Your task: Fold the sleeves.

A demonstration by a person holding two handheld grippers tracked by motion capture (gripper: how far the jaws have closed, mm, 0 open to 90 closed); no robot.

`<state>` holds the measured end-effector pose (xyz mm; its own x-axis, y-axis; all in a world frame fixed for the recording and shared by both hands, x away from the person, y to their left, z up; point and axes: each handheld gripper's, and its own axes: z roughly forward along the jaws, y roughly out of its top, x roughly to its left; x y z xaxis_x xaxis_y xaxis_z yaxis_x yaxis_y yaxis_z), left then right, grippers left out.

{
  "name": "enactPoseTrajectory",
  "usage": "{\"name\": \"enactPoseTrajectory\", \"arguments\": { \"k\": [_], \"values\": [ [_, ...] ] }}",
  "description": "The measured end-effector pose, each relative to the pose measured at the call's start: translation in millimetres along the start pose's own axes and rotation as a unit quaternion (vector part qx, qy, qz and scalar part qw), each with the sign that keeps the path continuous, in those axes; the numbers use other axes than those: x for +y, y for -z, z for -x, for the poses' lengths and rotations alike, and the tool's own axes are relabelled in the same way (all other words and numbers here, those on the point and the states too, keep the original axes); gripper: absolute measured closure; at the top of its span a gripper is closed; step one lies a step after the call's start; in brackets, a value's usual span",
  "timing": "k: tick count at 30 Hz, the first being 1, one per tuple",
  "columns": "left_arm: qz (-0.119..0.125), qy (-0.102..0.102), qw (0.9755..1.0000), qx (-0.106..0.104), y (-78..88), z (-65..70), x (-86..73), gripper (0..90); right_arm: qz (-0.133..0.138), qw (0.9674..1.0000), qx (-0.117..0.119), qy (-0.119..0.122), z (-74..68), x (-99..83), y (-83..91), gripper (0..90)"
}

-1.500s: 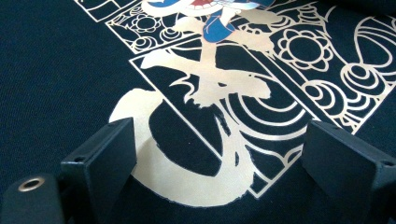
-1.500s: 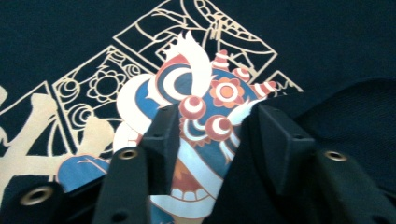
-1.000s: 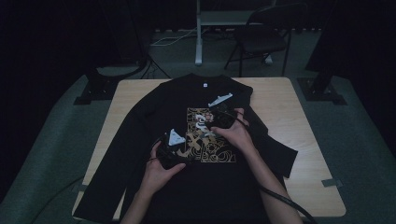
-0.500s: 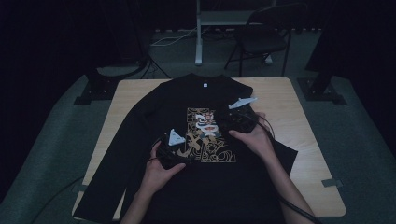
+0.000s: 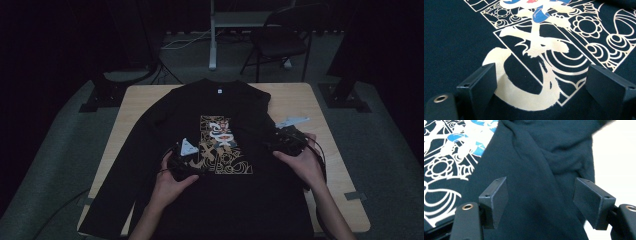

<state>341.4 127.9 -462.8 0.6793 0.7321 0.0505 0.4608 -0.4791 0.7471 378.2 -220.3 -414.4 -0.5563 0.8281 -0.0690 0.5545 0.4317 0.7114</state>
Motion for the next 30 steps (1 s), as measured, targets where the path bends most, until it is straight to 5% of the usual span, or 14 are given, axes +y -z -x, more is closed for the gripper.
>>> {"name": "enactPoseTrajectory", "arguments": {
  "k": [11,30],
  "values": [
    [0.0,0.0,1.0,0.0,0.0,0.0,0.0,11.5,0.016,0.9994,-0.011,-0.03,23.4,-25.2,33.0,28.3],
    [0.0,0.0,1.0,0.0,0.0,0.0,0.0,11.5,-0.015,0.9971,-0.035,-0.066,49.8,-90.0,43.9,33.2]
  ]
}}
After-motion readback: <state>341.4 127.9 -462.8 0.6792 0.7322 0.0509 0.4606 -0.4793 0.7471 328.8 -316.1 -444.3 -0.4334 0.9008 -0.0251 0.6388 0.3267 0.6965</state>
